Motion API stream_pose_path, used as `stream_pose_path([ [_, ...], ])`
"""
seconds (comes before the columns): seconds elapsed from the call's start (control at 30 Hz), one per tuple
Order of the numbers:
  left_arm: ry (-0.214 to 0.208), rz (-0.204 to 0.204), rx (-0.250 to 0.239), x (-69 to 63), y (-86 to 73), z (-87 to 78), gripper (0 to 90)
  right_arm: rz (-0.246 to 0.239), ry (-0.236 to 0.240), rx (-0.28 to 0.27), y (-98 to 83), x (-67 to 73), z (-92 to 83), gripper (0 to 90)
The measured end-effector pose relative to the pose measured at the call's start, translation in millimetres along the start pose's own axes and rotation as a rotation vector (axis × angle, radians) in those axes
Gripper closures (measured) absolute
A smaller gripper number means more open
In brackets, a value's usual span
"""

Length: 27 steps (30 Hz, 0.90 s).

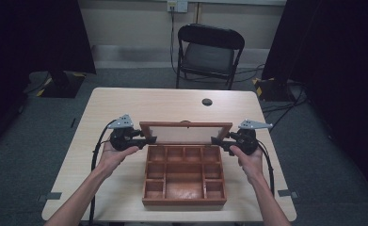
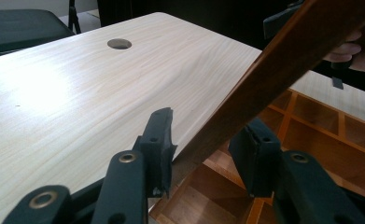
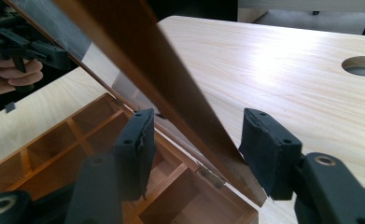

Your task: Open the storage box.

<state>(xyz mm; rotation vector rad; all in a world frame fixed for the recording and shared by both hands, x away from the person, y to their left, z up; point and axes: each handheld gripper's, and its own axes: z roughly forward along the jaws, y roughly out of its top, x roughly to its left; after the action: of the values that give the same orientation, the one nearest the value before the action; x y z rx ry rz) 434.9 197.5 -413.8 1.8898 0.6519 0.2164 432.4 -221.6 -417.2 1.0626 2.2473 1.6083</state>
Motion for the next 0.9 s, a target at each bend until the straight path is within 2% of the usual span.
stream_pose_path([
  [0.1,-0.003,-0.005,-0.003,2.9,0.2,0.7,59.7,0.000,-0.006,0.000,-0.2,-1.2,2.7,45.7],
  [0.27,0.010,-0.007,0.043,7.4,-5.7,8.9,60.5,0.001,-0.010,0.009,0.8,-2.3,6.8,46.7],
  [0.37,0.003,-0.026,0.022,10.8,-9.1,10.9,60.5,-0.001,-0.019,0.006,1.8,-2.3,8.0,47.1],
  [0.57,0.016,-0.035,0.018,13.7,-8.6,12.8,61.4,0.017,-0.028,-0.013,1.3,-5.9,10.8,48.4],
  [0.73,0.007,-0.053,0.034,20.3,-5.8,14.9,62.4,0.029,-0.047,-0.022,2.0,-8.0,14.1,49.0],
  [0.9,0.001,-0.049,0.052,23.8,-2.8,16.2,63.7,0.036,-0.057,-0.026,2.4,-9.8,16.1,50.1],
])
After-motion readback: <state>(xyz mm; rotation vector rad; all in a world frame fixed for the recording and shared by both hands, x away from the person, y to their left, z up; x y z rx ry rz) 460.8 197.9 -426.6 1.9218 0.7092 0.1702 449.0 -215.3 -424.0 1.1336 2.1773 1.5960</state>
